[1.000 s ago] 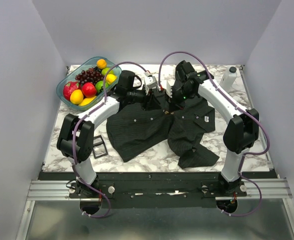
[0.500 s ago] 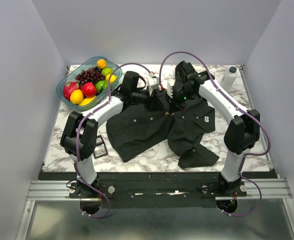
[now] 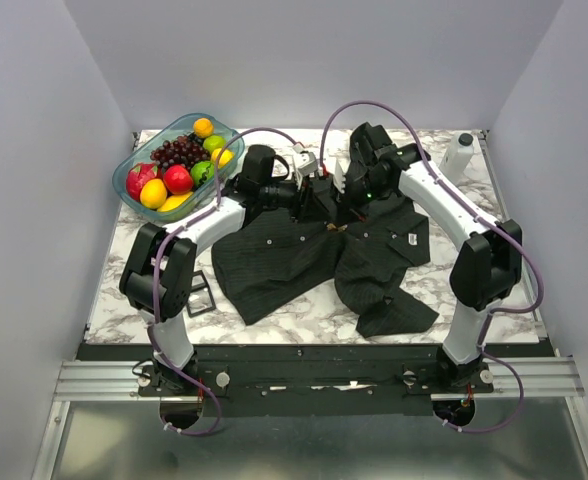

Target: Remove the brooch from the garment

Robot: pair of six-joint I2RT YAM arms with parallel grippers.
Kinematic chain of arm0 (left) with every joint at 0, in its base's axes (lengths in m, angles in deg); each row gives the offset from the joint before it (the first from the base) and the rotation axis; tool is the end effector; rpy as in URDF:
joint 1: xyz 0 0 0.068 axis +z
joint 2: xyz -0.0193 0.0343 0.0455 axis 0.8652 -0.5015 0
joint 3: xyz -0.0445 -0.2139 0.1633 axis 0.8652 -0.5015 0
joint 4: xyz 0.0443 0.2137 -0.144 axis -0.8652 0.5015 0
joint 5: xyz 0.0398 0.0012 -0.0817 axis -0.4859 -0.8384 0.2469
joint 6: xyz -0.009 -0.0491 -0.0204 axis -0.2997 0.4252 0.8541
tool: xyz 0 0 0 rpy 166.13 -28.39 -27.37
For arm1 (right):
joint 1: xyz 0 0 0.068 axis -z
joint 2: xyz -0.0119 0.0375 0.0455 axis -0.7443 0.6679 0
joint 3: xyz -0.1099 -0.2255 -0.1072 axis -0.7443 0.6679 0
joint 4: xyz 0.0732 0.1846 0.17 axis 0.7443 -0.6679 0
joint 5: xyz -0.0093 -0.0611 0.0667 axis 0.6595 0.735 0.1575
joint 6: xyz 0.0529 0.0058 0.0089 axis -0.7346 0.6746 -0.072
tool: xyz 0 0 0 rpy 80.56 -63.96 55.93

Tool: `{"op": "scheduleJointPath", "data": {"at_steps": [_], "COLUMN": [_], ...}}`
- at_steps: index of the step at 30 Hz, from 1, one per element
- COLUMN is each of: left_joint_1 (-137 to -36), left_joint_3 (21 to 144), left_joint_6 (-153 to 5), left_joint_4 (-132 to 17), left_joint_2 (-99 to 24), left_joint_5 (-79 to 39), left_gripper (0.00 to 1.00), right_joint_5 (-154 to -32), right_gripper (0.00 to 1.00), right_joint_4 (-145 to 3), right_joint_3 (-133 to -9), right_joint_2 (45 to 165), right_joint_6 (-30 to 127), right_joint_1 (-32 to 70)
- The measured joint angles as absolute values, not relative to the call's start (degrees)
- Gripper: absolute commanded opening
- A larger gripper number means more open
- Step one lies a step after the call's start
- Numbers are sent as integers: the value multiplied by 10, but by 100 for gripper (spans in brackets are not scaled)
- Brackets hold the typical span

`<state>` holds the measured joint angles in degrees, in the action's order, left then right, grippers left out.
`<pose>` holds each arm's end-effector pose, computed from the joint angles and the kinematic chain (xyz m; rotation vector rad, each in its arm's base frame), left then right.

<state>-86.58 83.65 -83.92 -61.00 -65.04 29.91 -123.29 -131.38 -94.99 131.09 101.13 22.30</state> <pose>0.3502 -0.2097 0.2613 1.0717 1.7082 -1.3215 0.3381 0.1875 0.2982 -1.6340 1.9771 0.7695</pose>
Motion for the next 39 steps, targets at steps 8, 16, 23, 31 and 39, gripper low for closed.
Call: {"op": "scheduleJointPath", "data": {"at_steps": [8, 16, 23, 31, 39], "left_joint_1": [-840, -840, -840, -842, -852], "left_joint_3": [809, 809, 809, 830, 837], "left_joint_6": [-780, -747, -740, -782, -800], "left_joint_4": [-664, -695, -695, -643, -622], "left_joint_2": [-642, -643, -653, -659, -674], "left_joint_5": [315, 334, 352, 371, 372], "left_gripper": [38, 38, 49, 44, 39], "right_joint_5": [-1266, -1275, -1275, -1276, -1286], "right_gripper": [1, 0, 1, 0, 0], "right_joint_4": [-1266, -1252, -1241, -1240, -1239], "right_joint_3": [-895, -895, -896, -900, -917], "right_joint_2": [1267, 1266, 1266, 1267, 1274], "right_joint_6": [980, 965, 949, 937, 930], "right_joint_1": [230, 230, 231, 235, 235]}}
